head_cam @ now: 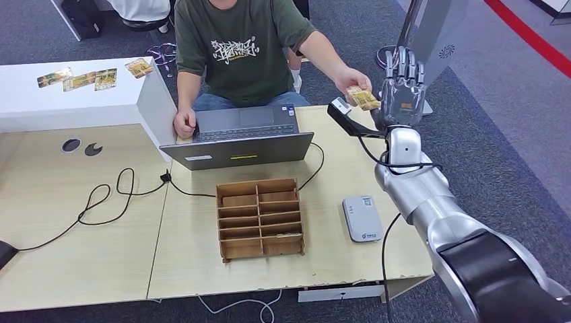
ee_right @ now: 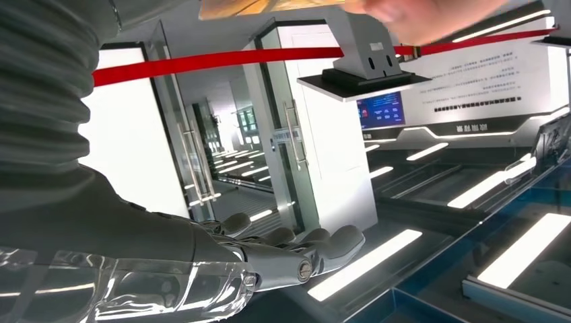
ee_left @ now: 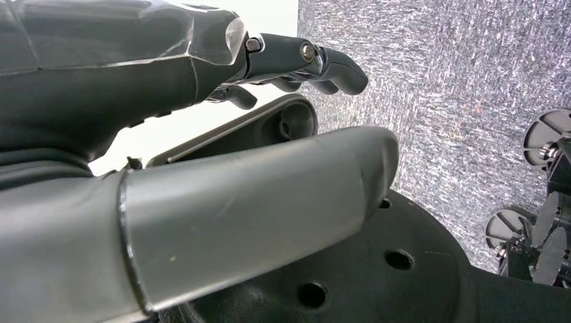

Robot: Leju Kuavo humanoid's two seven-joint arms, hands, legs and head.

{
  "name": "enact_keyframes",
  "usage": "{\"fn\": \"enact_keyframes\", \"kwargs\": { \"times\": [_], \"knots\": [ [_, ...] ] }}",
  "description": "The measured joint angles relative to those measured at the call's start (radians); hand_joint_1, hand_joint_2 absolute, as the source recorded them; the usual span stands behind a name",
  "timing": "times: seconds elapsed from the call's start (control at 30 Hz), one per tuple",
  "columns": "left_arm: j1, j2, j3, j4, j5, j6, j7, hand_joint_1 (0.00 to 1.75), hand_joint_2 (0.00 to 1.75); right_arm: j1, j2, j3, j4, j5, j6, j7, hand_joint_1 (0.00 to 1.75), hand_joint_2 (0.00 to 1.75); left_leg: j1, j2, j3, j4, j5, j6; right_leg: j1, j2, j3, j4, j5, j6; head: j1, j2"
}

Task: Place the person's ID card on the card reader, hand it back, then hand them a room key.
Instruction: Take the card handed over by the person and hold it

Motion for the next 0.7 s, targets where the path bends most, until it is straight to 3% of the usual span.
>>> {"fn": "enact_keyframes", "kwargs": {
  "times": [0.7],
  "knots": [
    [0.000, 0.002, -0.011, 0.000, 0.009, -0.004, 0.004, 0.00, 0.00, -0.002, 0.026, -0.004, 0.043, -0.028, -0.001, -0.043, 0.00, 1.75, 0.000, 0.000, 0.000, 0.000, 0.000, 0.000, 0.000, 0.000, 0.000, 0.000, 0.000, 0.000, 0.000, 0.000]
  ]
}}
